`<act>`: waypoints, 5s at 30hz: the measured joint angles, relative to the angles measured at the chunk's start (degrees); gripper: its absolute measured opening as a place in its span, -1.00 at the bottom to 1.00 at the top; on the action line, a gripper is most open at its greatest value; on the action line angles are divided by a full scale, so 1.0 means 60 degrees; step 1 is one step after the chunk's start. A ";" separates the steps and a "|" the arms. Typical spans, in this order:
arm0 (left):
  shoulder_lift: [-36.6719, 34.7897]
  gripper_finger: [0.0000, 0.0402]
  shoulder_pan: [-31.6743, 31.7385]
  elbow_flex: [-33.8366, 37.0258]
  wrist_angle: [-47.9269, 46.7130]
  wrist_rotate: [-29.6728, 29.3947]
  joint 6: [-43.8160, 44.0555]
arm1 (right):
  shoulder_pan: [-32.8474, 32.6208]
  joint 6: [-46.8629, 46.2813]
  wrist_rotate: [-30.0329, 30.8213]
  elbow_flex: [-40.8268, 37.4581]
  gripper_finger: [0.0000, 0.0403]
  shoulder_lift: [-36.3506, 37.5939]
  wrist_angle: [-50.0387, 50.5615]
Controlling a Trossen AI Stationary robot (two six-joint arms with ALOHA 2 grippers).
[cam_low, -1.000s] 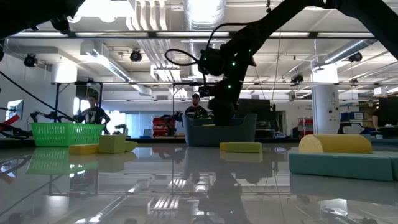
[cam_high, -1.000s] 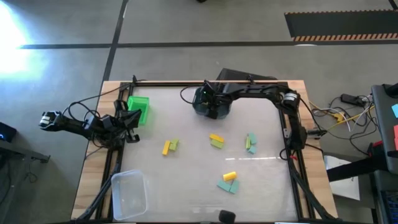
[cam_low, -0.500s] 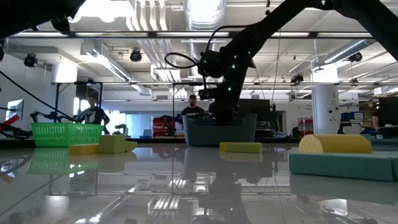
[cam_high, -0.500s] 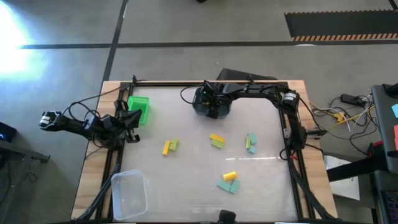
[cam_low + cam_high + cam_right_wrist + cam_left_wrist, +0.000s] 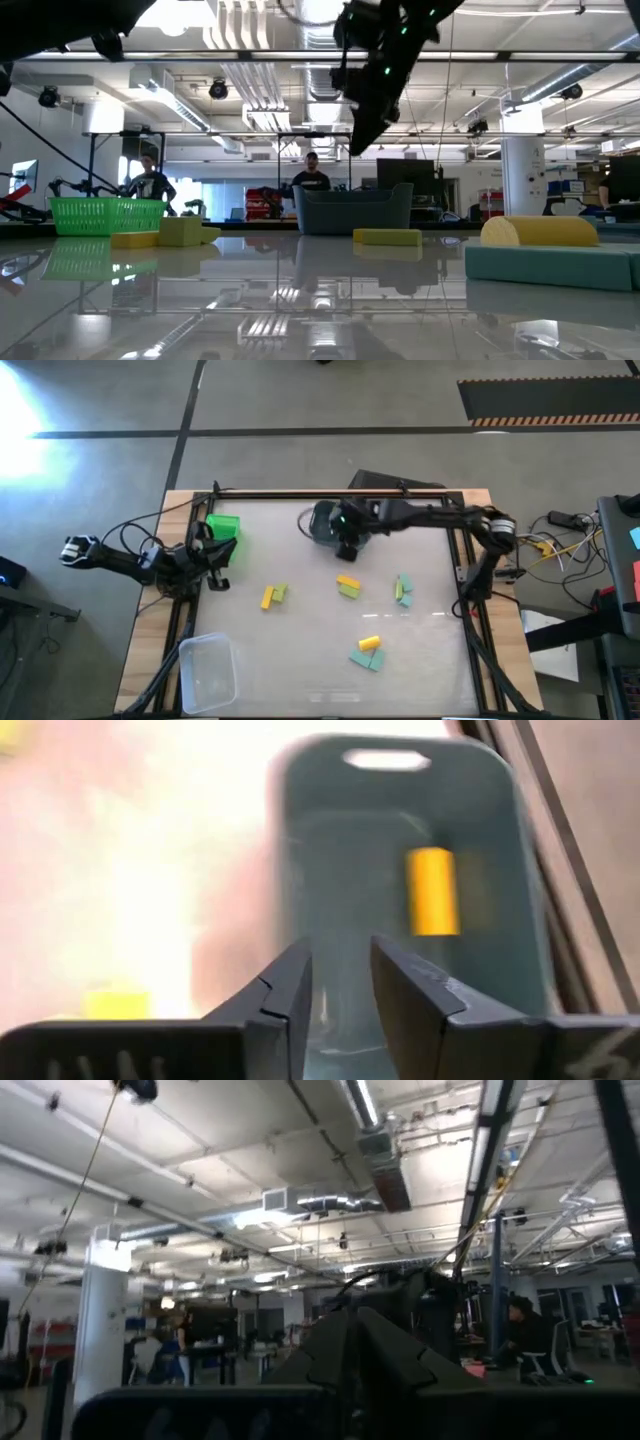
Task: Sort & place blocks by color
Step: Put the green block into the transparent bin
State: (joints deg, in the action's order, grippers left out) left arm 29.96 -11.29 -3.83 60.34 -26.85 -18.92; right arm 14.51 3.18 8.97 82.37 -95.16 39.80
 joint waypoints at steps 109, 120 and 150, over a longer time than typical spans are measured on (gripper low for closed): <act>1.0877 -0.28 0.0175 -0.8966 -1.7352 0.2346 1.4612 | -0.4190 0.0725 0.1333 -0.6258 -0.96 0.5593 -0.5255; 1.0804 -0.41 0.0175 -0.8963 -1.7294 0.2450 1.4528 | -0.4190 0.0725 0.1333 -0.6258 -0.96 0.5589 -0.5251; 1.0589 -0.41 -0.4097 -1.3208 -2.1401 0.4786 0.8593 | -0.4188 0.0721 0.1257 -0.6262 -0.96 0.5575 -0.5178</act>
State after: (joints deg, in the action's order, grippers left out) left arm 93.49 -35.87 -83.07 -68.07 1.87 32.64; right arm -10.62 7.51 16.51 44.80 -61.71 8.73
